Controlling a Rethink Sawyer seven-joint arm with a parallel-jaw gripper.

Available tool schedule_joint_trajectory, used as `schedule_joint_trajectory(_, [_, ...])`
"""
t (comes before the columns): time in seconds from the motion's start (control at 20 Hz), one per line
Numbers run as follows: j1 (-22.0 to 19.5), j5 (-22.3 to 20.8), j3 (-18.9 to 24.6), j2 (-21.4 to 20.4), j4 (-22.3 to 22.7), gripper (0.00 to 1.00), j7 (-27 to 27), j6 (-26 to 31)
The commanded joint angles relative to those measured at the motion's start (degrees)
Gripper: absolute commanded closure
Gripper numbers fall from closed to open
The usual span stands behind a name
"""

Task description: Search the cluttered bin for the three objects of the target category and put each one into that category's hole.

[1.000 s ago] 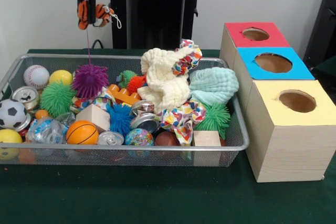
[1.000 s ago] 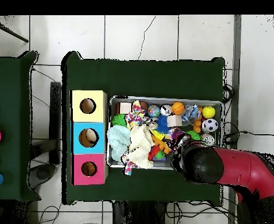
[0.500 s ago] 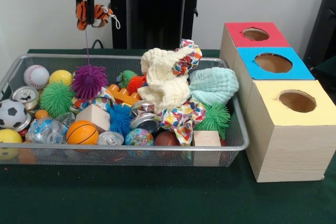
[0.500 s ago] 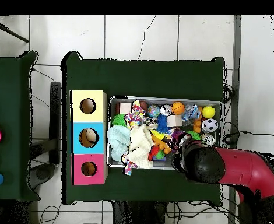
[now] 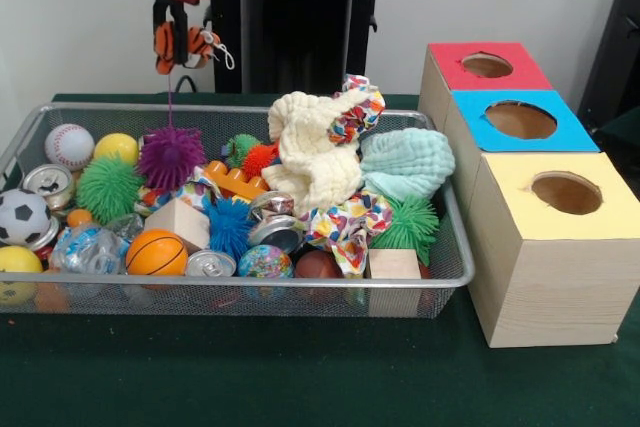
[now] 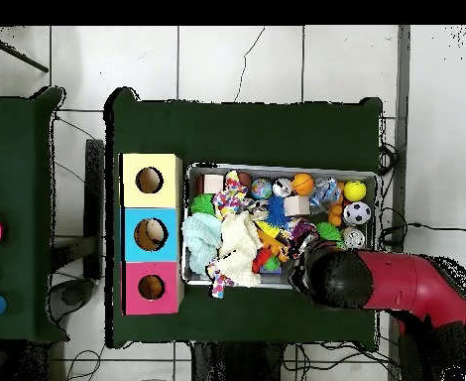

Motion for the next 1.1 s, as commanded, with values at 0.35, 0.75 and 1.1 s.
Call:
schedule_joint_trajectory(0.35, [2.6, -8.9, -0.2, 15.2, -6.5, 1.0, -3.5, -5.8])
schedule_joint_trajectory(0.75, [4.4, -14.7, -2.9, 22.6, -14.0, 1.0, -0.7, -12.5])
schedule_joint_trajectory(1.1, [2.5, -14.9, -1.6, 24.7, -17.6, 1.0, -4.3, -12.7])
